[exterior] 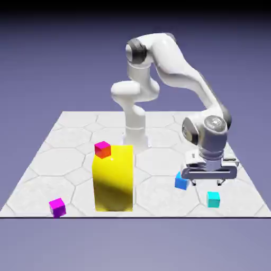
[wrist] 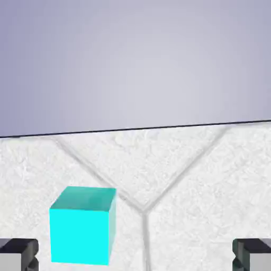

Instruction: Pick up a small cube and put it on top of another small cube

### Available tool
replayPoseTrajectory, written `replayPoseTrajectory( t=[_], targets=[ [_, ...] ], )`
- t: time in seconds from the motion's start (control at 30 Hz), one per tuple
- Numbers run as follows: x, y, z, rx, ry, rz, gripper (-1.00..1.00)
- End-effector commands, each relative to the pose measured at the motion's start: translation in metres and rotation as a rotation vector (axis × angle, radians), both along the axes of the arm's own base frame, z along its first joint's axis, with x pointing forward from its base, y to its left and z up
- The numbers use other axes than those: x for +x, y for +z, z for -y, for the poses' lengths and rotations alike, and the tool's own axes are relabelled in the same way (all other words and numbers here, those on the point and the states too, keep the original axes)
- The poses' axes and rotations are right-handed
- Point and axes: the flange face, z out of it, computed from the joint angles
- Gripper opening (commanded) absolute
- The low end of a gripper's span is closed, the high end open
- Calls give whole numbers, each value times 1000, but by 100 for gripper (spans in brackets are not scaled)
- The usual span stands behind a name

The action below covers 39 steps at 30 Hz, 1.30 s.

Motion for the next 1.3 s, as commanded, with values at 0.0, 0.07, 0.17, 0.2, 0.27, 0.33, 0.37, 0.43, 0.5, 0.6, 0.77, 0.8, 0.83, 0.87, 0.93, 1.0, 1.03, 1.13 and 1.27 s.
replayPoseTrajectory(
  t=[0.0, 0.07, 0.17, 0.2, 0.27, 0.33, 0.37, 0.43, 0.5, 0.6, 0.77, 0.8, 0.83, 0.87, 0.93, 1.0, 1.03, 1.13, 1.27],
  targets=[
    [-2, -11, -10, -7, -4, -36, 0],
    [-6, -30, -25, -20, -9, -97, 0],
    [-18, -71, -27, -19, -10, -97, 0],
    [-24, -91, -27, -19, -10, -97, 0],
    [-26, -96, -27, -19, -10, -97, -100],
    [-19, -75, -27, -19, -10, -97, -100],
    [-13, -55, -26, -20, -10, -97, -100],
    [-12, -26, -25, -19, 40, -89, -100],
    [-27, -18, -23, -18, 165, -71, -100],
    [-50, -6, -20, -19, 354, -50, -100],
    [-90, 9, -10, -30, 671, -31, -100],
    [-98, 12, -8, -33, 734, -30, -100],
    [-107, 14, -5, -37, 798, -30, -100],
    [-115, 17, -3, -41, 862, -31, -100],
    [-131, 21, 4, -51, 988, -37, -100],
    [-147, 24, 11, -62, 1115, -48, -100],
    [-155, 25, 14, -68, 1178, -55, -100],
    [-169, 27, 21, -79, 1285, -70, -100],
    [-176, -39, 39, -80, 1285, -70, -100]
  ],
)
